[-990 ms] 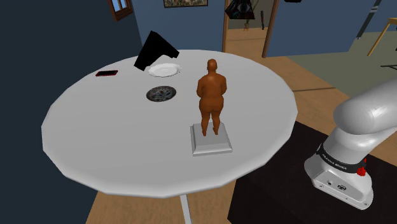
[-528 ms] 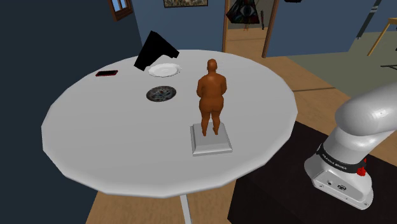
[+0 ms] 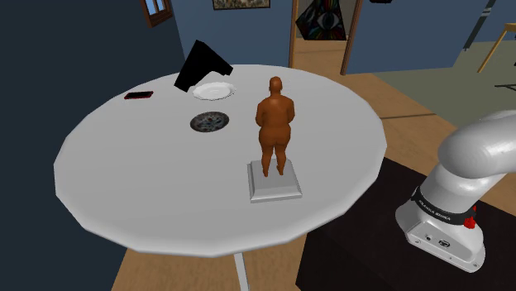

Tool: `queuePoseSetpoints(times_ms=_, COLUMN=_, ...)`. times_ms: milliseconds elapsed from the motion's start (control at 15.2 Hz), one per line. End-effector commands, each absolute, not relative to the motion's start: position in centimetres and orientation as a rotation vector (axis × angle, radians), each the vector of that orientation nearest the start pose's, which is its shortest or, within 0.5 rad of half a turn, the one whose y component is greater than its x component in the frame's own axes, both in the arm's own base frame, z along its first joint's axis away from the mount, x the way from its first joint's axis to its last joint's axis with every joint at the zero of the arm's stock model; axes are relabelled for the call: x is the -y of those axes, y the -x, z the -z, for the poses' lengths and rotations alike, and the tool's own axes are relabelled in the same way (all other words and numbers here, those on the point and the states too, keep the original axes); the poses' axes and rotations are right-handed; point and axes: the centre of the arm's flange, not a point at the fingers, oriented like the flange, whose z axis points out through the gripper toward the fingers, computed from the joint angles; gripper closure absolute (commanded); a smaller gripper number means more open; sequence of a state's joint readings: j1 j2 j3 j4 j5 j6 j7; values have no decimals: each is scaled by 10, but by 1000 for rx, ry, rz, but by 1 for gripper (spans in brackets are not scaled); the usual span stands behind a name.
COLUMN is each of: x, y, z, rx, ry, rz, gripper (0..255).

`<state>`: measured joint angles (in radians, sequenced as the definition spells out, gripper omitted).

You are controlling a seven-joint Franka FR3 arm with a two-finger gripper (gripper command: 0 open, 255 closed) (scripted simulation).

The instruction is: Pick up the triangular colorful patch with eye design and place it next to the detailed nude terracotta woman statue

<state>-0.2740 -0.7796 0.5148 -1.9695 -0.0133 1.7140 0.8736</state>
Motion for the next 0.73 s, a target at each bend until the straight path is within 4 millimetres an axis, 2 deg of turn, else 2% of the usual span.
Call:
queuePoseSetpoints(times_ms=0, x=-202, y=-288, z=-739, rx=-1045, ry=2936, rz=909, gripper=255)
queuePoseSetpoints(times_ms=660, x=-300, y=-200, z=-739, rx=-1045, ry=2936, rz=909, gripper=255)
